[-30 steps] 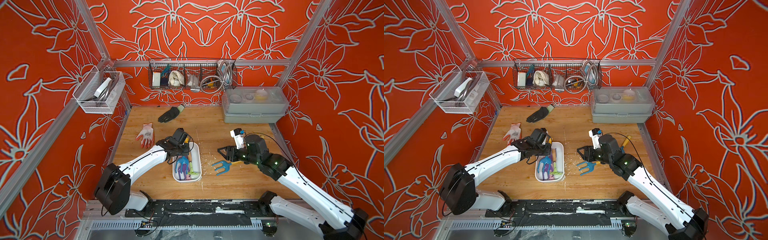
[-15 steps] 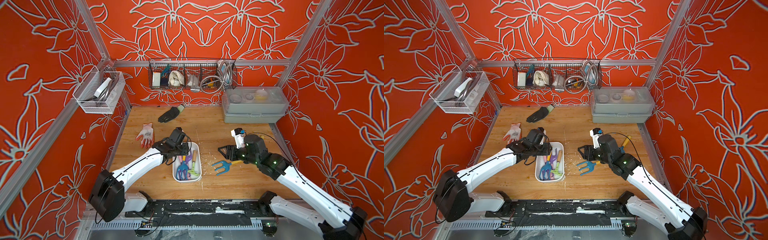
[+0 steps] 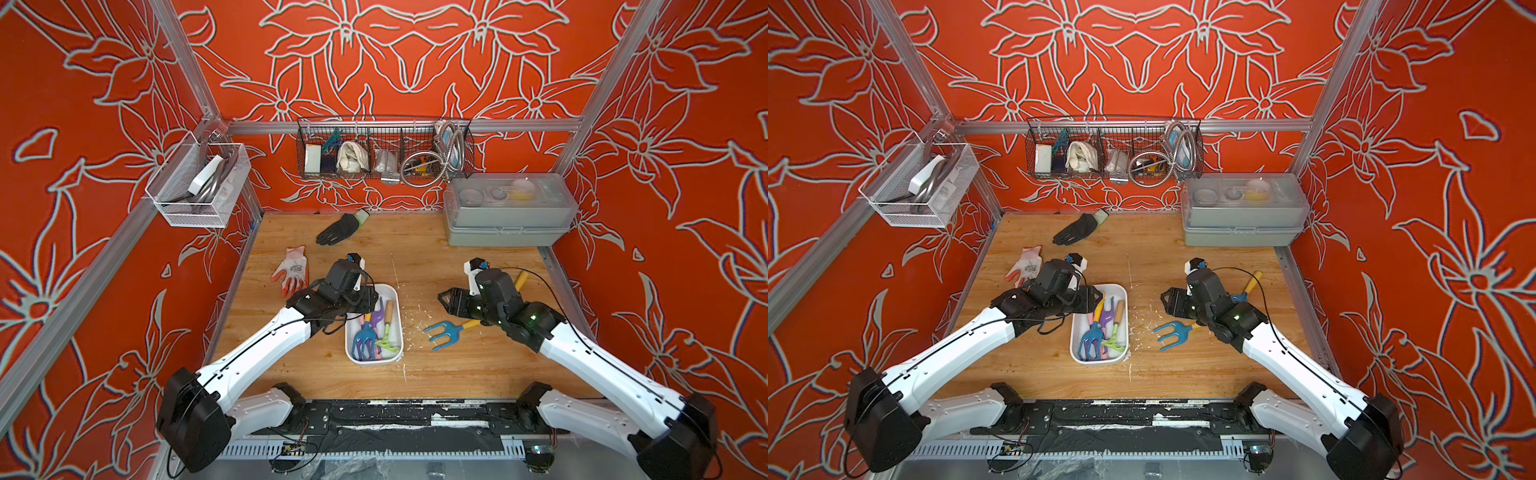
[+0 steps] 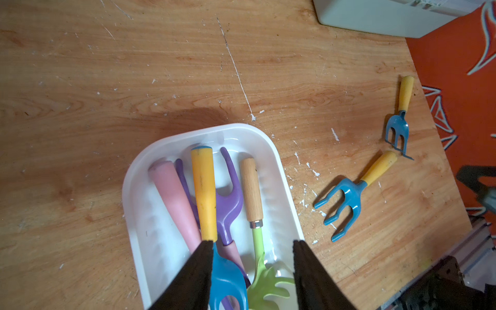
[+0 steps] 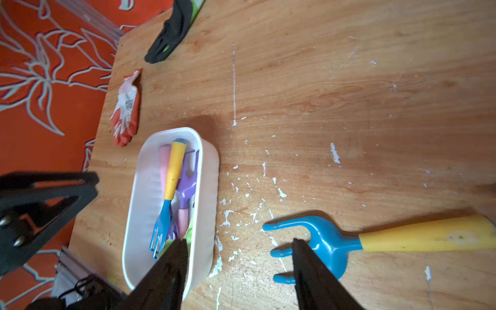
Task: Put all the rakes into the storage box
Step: Pick up the rake at the center of the board.
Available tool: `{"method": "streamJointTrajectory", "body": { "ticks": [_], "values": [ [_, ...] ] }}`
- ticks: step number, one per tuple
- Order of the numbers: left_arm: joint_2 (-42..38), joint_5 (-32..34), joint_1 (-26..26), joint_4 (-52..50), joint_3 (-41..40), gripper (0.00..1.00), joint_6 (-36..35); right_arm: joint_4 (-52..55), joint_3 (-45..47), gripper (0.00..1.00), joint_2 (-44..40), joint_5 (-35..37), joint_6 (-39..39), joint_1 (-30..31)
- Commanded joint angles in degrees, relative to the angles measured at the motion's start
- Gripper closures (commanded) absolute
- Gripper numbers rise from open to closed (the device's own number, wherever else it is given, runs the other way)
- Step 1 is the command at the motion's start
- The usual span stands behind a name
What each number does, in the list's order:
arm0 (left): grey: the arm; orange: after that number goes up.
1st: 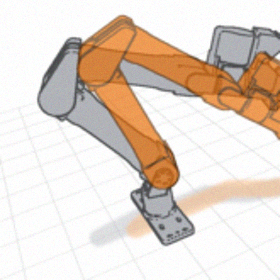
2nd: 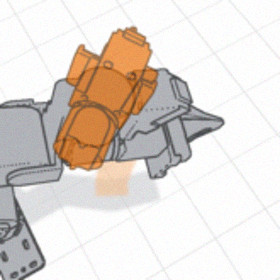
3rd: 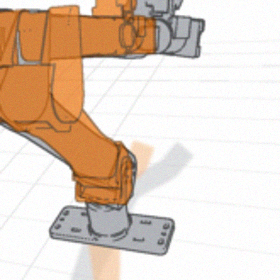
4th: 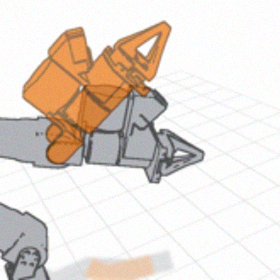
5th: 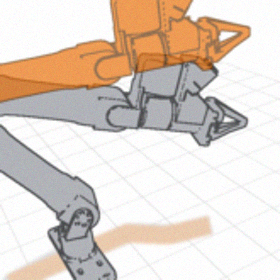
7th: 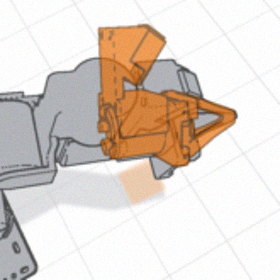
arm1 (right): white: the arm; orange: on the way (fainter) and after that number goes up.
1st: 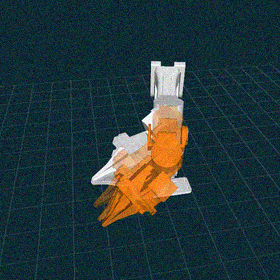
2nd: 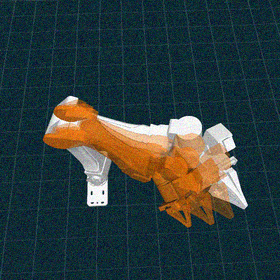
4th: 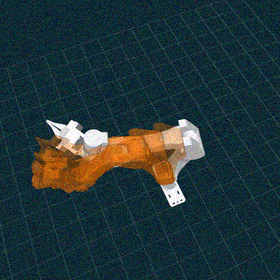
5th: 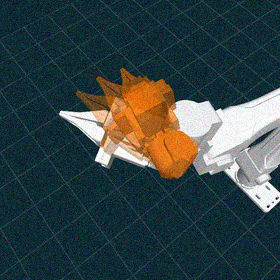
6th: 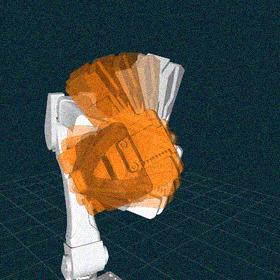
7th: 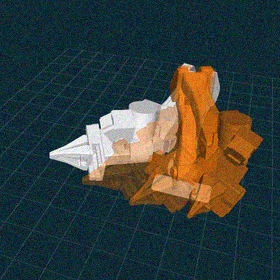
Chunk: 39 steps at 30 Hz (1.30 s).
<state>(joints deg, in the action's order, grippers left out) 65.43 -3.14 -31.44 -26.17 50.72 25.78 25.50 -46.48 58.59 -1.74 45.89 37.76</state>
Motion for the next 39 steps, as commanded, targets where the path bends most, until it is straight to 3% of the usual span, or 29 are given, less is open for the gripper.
{"method": "streamJointTrajectory", "body": {
  "ticks": [1,12,26,39],
  "values": [
    [-2.0,-2.8,-0.3,1.0,-2.4,0.49,1.1,3.6,0.5,0.35,1.4,6.8,6.2,-1.0],
    [-3.4,-2.6,-4.6,4.9,-7.4,0.49,3.4,13.5,-1.4,0.31,8.6,15.4,17.2,-4.9],
    [-10.5,-0.8,-8.0,5.2,-11.7,0.47,5.0,9.6,0.4,0.36,20.1,10.7,22.4,-11.8],
    [-13.0,0.7,-8.0,4.1,-12.7,0.46,4.8,7.8,2.6,0.43,24.0,9.5,27.2,-12.4]
  ]
}}
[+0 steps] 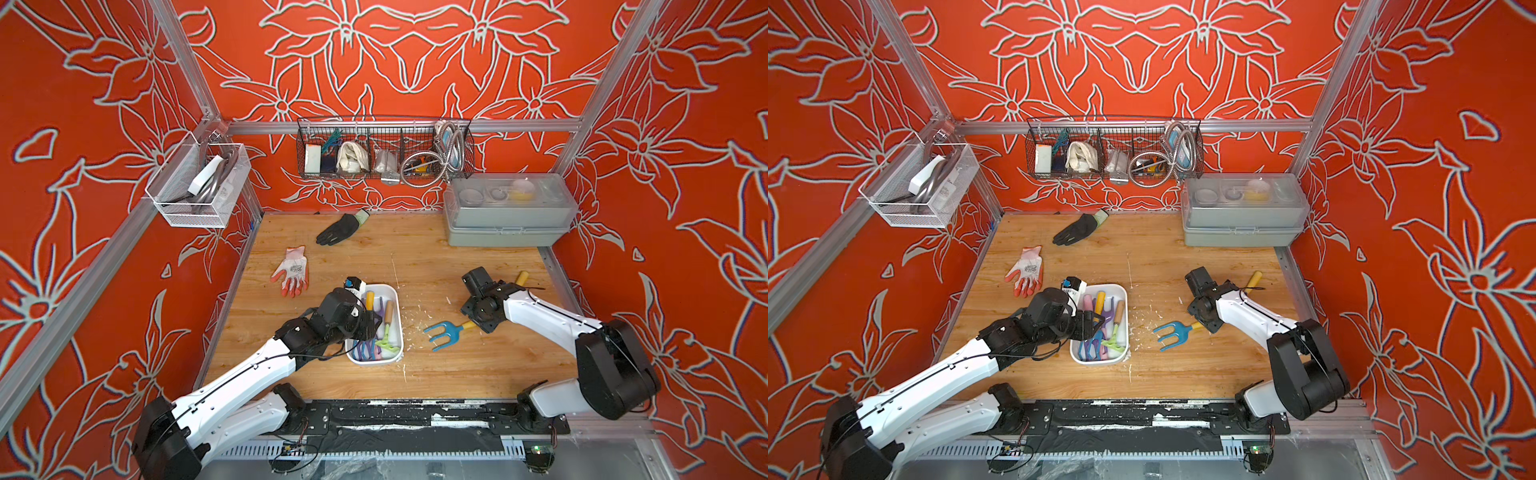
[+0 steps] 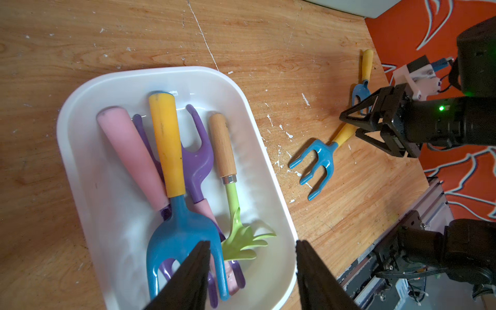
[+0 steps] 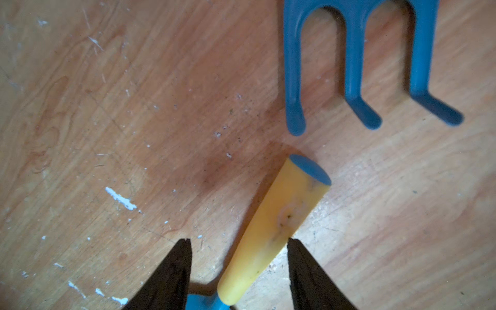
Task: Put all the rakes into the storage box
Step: Pick up the rake at the center of the board.
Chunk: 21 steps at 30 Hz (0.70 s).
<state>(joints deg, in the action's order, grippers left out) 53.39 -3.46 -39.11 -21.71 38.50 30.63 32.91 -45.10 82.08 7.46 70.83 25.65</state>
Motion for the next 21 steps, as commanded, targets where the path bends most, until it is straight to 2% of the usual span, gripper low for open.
{"method": "streamJointTrajectory", "body": {
  "ticks": [1,9,15,21],
  "values": [
    [-1.1,1.1,-0.3,-0.3,-0.6,0.46,0.0,0.2,1.5,0.43,0.5,0.3,2.5,-0.3],
    [-1.3,1.6,-0.3,0.1,-0.9,0.45,0.1,-1.5,2.6,0.49,2.1,-1.0,3.3,-0.3],
    [-2.9,2.5,-0.3,0.3,-1.7,0.45,0.5,-4.3,3.8,0.60,3.7,-4.1,3.7,-0.4],
    [-3.7,2.9,-0.3,-0.3,-1.7,0.44,0.6,-6.5,4.8,0.77,4.0,-6.6,4.2,0.3]
  ]
}}
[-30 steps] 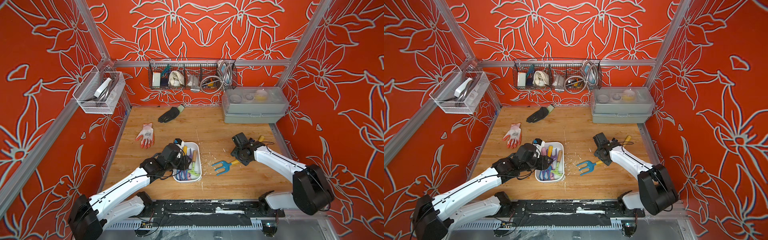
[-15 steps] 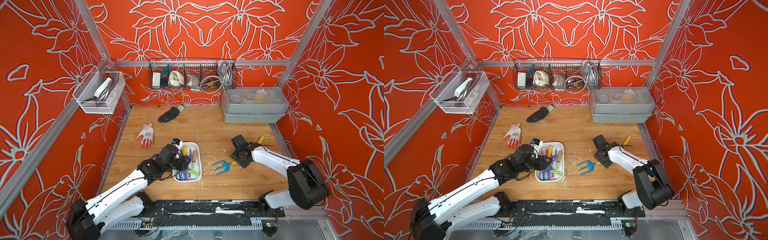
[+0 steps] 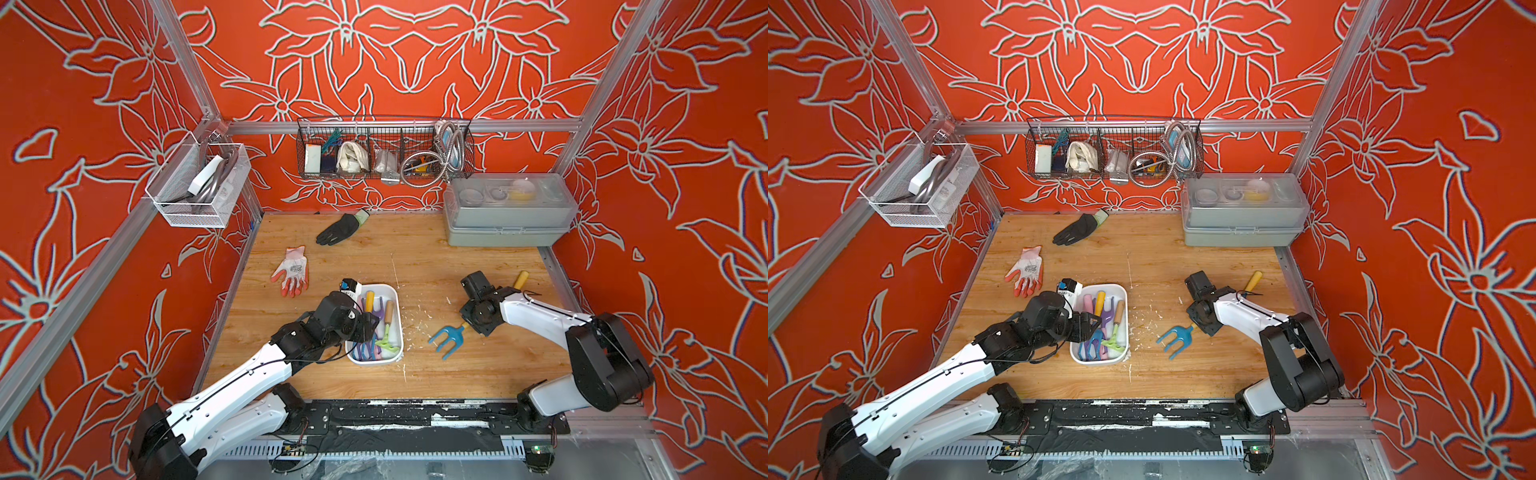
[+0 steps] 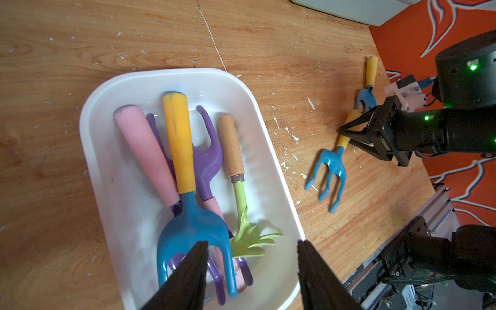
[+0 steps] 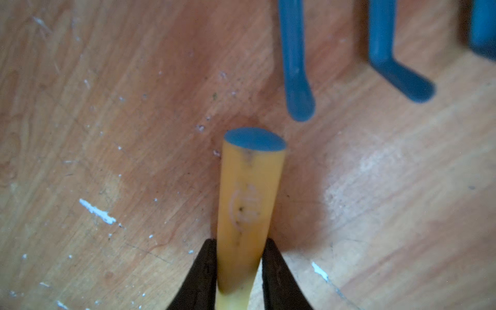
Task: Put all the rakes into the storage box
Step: Pick up the rake at the center of the board, then place the rake in the storage box.
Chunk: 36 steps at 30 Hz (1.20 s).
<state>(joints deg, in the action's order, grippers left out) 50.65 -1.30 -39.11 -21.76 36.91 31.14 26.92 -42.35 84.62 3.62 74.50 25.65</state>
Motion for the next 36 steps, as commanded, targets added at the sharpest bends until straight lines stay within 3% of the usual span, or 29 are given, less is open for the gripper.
{"method": "streamJointTrajectory", "body": {
  "ticks": [1,9,18,24,30,36],
  "values": [
    [-1.1,0.8,-0.3,-0.4,-0.1,0.44,0.0,-0.7,2.0,0.79,1.2,-3.0,0.6,0.7],
    [-1.5,1.1,-0.3,-1.3,0.2,0.44,0.0,-0.4,-0.4,1.00,-1.8,-3.5,-2.8,2.7],
    [-3.5,2.8,-0.3,-3.7,0.4,0.43,0.0,2.1,-8.1,1.00,-7.1,-1.3,-18.1,3.7],
    [-4.2,3.7,0.6,-6.4,2.5,0.38,-1.5,-1.7,-11.7,1.00,-10.6,-8.5,-29.4,5.0],
    [-1.1,-0.2,4.9,-9.7,7.1,0.36,-4.8,-7.4,-13.5,1.00,-13.6,-14.7,-32.1,6.8],
    [4.0,-11.3,12.0,-11.5,13.4,0.36,-5.7,-7.6,-19.6,1.00,-11.0,-16.9,-32.7,11.4]
  ]
}}
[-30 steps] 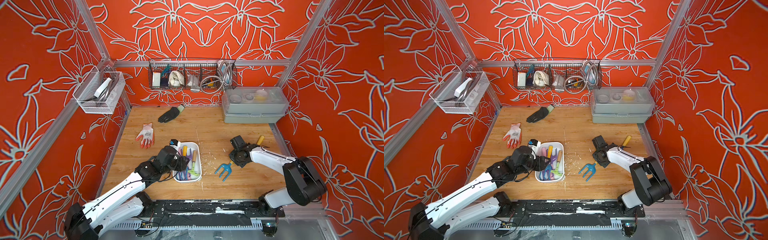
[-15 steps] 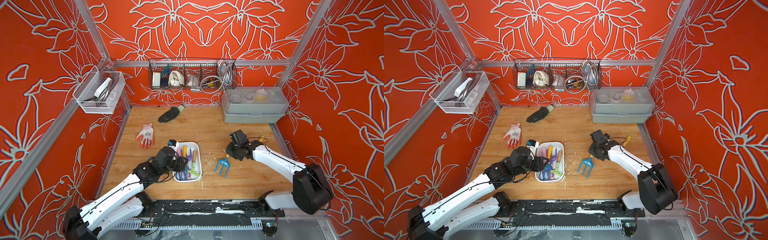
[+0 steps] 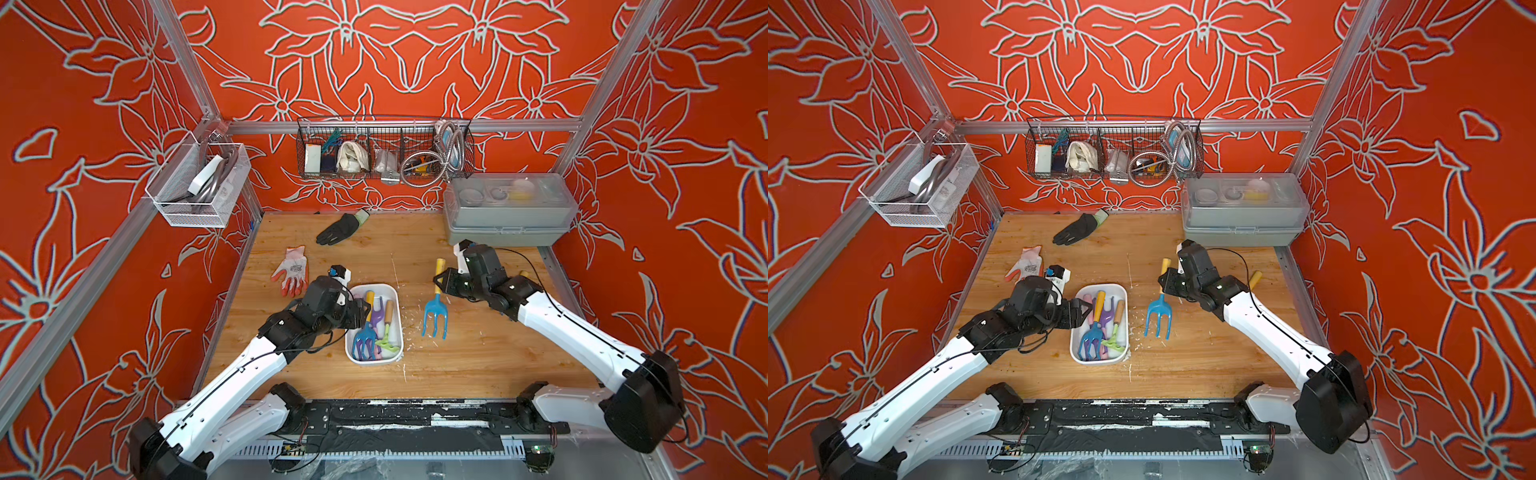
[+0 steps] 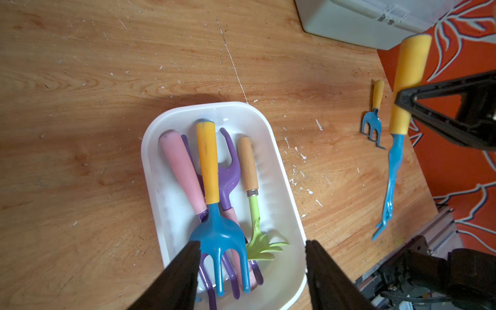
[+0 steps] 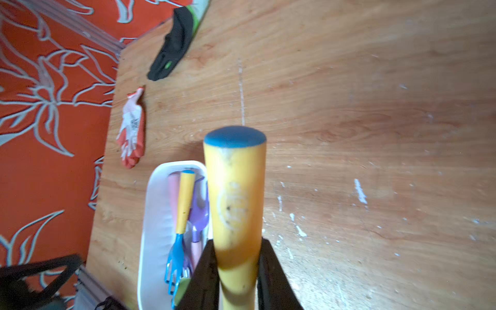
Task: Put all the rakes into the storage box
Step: Place the rake in the storage box.
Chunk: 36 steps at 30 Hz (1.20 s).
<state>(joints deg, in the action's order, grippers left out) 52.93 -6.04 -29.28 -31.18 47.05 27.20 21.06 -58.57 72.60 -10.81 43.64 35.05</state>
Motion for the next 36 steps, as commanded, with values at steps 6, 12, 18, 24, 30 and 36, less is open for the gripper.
{"method": "streamJointTrajectory", "body": {
  "ticks": [6,12,18,24,30,36],
  "values": [
    [5.7,-9.5,6.9,-9.5,12.5,0.36,-6.2,-2.9,-8.1,1.00,5.7,-2.5,0.1,7.3],
    [5.4,-14.4,15.2,-13.2,14.8,0.36,-9.8,-4.4,-11.9,1.00,12.2,-2.1,1.6,12.4],
    [4.3,-19.5,22.2,-11.6,10.1,0.36,-11.1,-5.2,-15.2,1.00,18.2,-1.2,2.8,15.8],
    [2.2,-22.0,24.1,-10.4,8.3,0.36,-11.5,-6.7,-15.4,1.00,22.1,-0.4,5.4,17.1],
    [2.0,-23.1,24.4,-10.1,8.2,0.36,-11.5,-8.5,-13.9,1.00,23.3,1.1,6.8,17.2],
    [1.4,-23.1,24.6,-10.1,8.1,0.36,-11.6,-9.0,-12.9,1.00,24.2,0.8,7.5,17.2]
  ]
}}
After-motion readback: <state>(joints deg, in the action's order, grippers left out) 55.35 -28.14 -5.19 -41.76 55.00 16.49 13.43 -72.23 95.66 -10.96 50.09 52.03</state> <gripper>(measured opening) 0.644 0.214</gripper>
